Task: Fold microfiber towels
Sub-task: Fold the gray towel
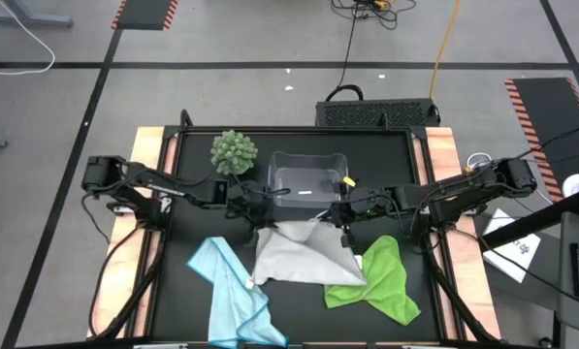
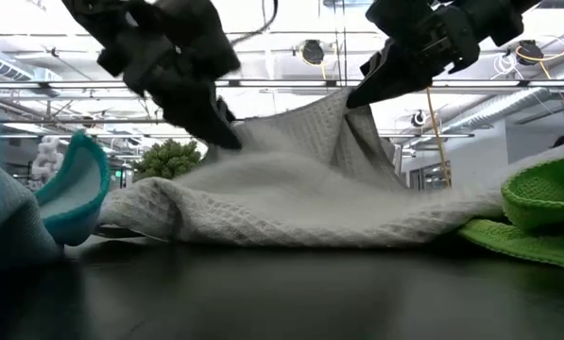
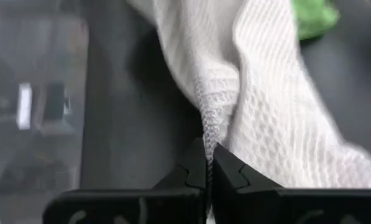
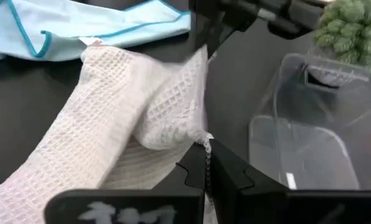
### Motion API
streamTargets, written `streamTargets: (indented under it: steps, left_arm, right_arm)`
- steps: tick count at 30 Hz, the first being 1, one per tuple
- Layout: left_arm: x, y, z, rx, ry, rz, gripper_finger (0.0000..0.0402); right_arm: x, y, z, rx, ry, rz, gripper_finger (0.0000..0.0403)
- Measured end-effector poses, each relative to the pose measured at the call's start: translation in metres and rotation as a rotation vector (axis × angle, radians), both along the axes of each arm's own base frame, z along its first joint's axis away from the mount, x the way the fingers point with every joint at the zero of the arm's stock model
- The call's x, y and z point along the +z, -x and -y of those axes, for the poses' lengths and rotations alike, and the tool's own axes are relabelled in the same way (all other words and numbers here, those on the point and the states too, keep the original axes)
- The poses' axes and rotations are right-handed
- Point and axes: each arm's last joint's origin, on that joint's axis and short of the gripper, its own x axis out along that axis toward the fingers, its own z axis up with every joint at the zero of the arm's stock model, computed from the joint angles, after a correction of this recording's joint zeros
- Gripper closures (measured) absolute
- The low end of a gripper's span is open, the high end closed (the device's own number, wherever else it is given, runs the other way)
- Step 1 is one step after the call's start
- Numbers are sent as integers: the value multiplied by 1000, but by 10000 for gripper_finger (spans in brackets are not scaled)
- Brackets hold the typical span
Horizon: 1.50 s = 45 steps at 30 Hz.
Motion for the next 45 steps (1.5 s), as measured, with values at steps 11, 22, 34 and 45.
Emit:
streamTargets:
  steps: [11, 22, 34, 45]
  left_arm:
    - [-14, -2, -17, 71, 13, -66, 393]
    - [-15, 1, -19, 111, -42, -93, 322]
    - [-19, 5, -2, 44, 31, -164, 256]
    - [-19, 5, 32, 9, 10, -164, 254]
  right_arm:
    - [-3, 1, 4, -31, -17, -33, 403]
    - [-3, 1, 5, -45, -43, -33, 339]
    - [-3, 0, 7, -41, -155, -40, 246]
    - [-45, -28, -1, 29, -410, -125, 244]
